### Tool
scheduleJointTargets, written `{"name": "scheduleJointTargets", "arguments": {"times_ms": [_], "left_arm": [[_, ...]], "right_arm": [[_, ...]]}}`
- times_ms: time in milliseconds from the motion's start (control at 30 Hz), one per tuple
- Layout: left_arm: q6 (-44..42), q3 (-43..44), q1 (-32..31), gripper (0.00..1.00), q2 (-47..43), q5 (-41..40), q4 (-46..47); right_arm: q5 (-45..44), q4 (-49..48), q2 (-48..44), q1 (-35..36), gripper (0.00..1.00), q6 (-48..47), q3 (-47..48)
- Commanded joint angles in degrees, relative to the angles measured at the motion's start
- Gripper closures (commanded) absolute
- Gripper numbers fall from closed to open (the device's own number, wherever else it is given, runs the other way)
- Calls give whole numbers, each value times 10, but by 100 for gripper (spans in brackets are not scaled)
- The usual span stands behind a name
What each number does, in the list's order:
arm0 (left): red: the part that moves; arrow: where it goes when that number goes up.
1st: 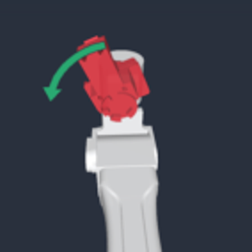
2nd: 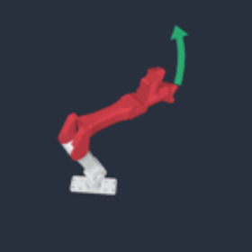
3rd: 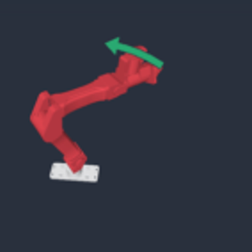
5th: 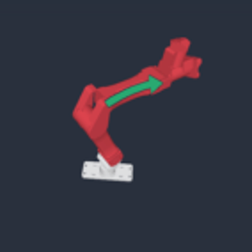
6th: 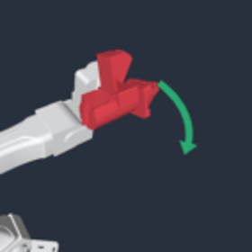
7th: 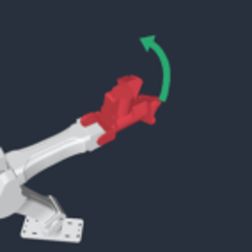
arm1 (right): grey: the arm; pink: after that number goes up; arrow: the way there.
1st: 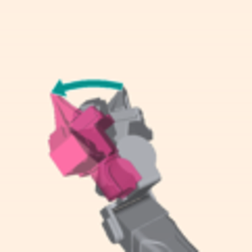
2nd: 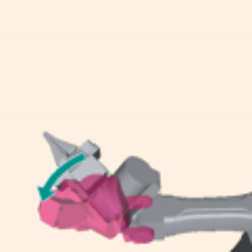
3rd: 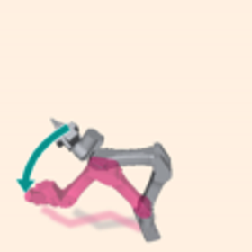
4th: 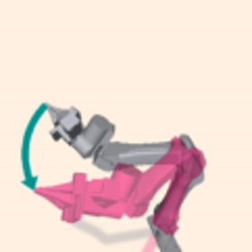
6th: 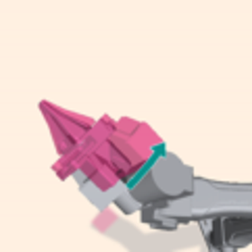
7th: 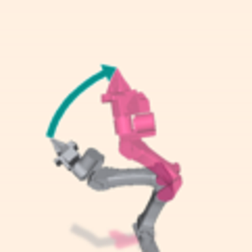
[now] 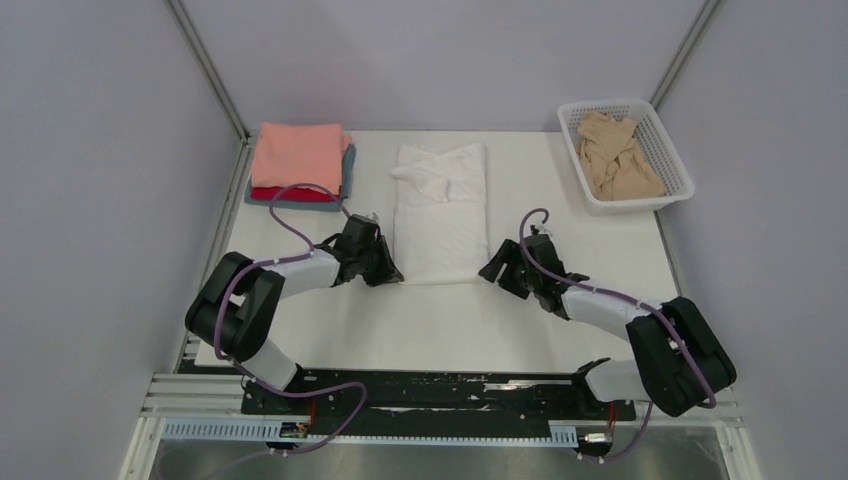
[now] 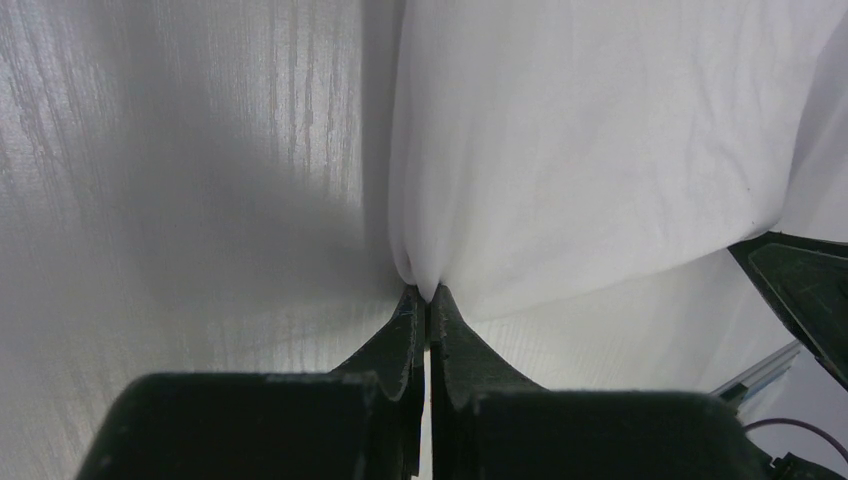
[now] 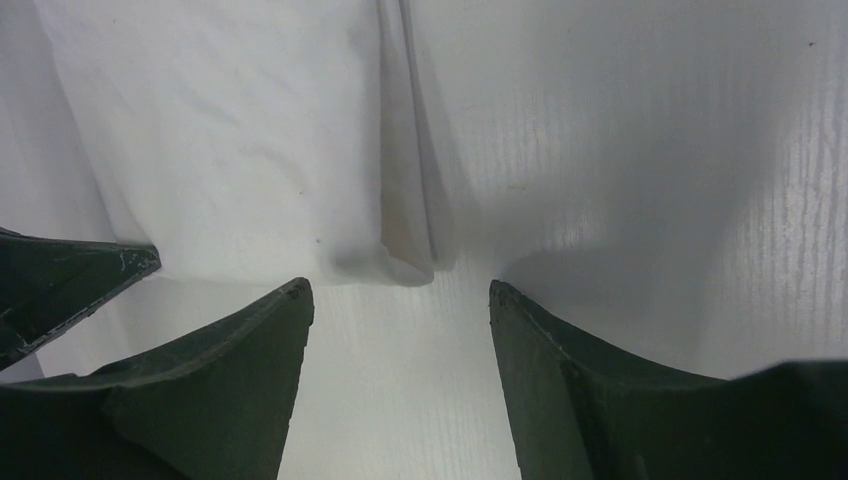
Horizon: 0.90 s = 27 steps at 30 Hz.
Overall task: Fold and stack the t-shirts
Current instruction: Grab one side of the 2/3 rectangular tshirt with both arms
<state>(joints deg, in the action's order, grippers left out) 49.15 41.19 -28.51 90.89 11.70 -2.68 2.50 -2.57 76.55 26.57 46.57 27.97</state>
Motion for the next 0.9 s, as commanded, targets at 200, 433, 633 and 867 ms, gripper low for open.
{"name": "scheduleJointTargets", "arguments": {"times_ms": [200, 433, 633, 867], "left_arm": [[-5, -7, -8, 100, -2, -8, 14], [-5, -12, -8, 100, -23, -11, -5], [-3, -60, -31, 100, -127, -34, -58], [-25, -92, -91, 100, -347, -77, -191]], "right_arm": [[-8, -56, 47, 7, 47, 53, -20], [15, -54, 24, 31, 99, 48, -55], [70, 40, -99, 55, 100, 6, -68], [251, 178, -301, 56, 100, -53, -54]]}}
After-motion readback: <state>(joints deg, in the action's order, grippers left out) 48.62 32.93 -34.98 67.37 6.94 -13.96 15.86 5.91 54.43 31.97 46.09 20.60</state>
